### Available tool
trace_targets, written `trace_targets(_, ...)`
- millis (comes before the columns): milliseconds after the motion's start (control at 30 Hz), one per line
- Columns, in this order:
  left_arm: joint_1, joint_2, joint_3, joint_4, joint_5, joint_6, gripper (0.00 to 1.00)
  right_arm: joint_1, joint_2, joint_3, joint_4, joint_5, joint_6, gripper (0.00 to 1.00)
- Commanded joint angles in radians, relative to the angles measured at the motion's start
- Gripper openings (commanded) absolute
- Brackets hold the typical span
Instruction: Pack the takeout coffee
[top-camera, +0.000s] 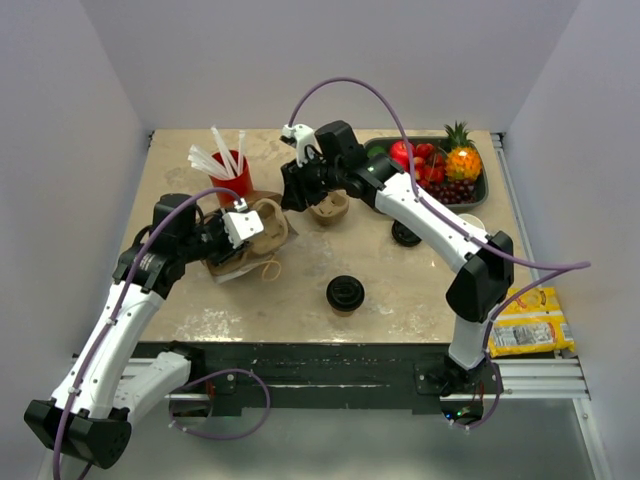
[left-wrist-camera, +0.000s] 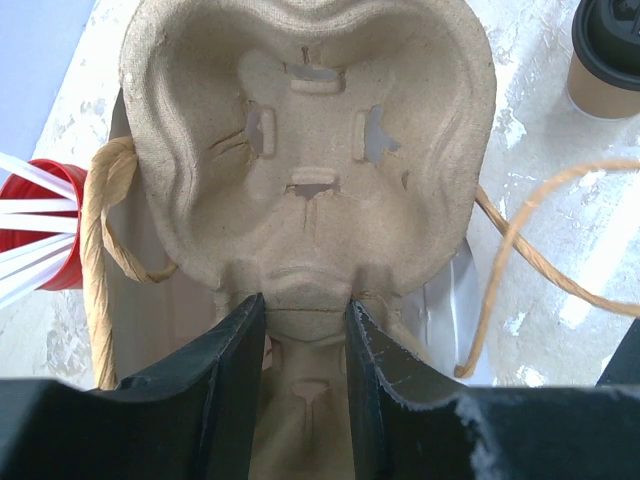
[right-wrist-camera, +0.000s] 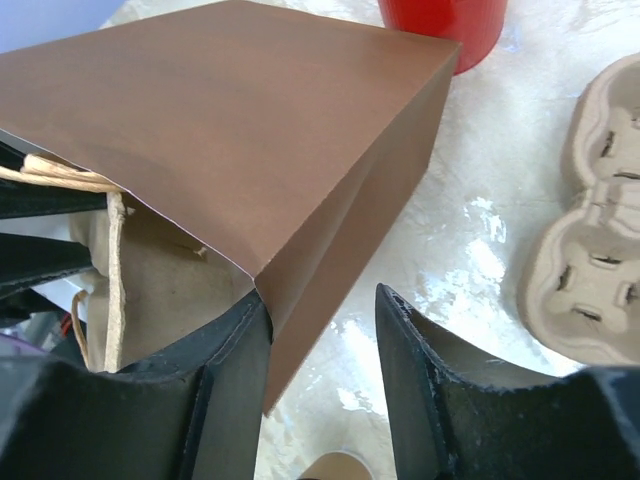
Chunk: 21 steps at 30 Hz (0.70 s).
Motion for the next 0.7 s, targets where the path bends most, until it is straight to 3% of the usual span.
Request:
trace_targets(0,0.005,-0.006,0.032,0.006,-0.013,0.003,0.0,0.002,-0.064,0.029,-0.024,0.066,-0.05,0.46)
trace_targets(167,0.005,-0.003,0.033,-0.003,-0.016,0.001,0.0,0.007,-0.065,0.039,-0.04,0.112,-0.091,0.45)
trace_targets(367,0.005,0.013,0.037,0.0,-0.058,0.004,0.0,0.007,-0.067,0.035,-0.047,0.074,-0.091,0.36)
trace_targets(500,0.005,0.016,0.021,0.002,-0.103,0.049,0.0,0.009,-0.074,0.024,-0.055,0.06,-0.096,0.08)
trace_targets(600,0.004,0.017,0.009,0.023,-0.128,0.081,0.0,0.01,-0.071,0.024,-0.06,0.025,-0.091,0.0)
trace_targets(667,-0.005,0.028,0.017,0.046,-0.147,0.083,0.0,0.012,-0.068,0.024,-0.058,-0.01,-0.082,0.0)
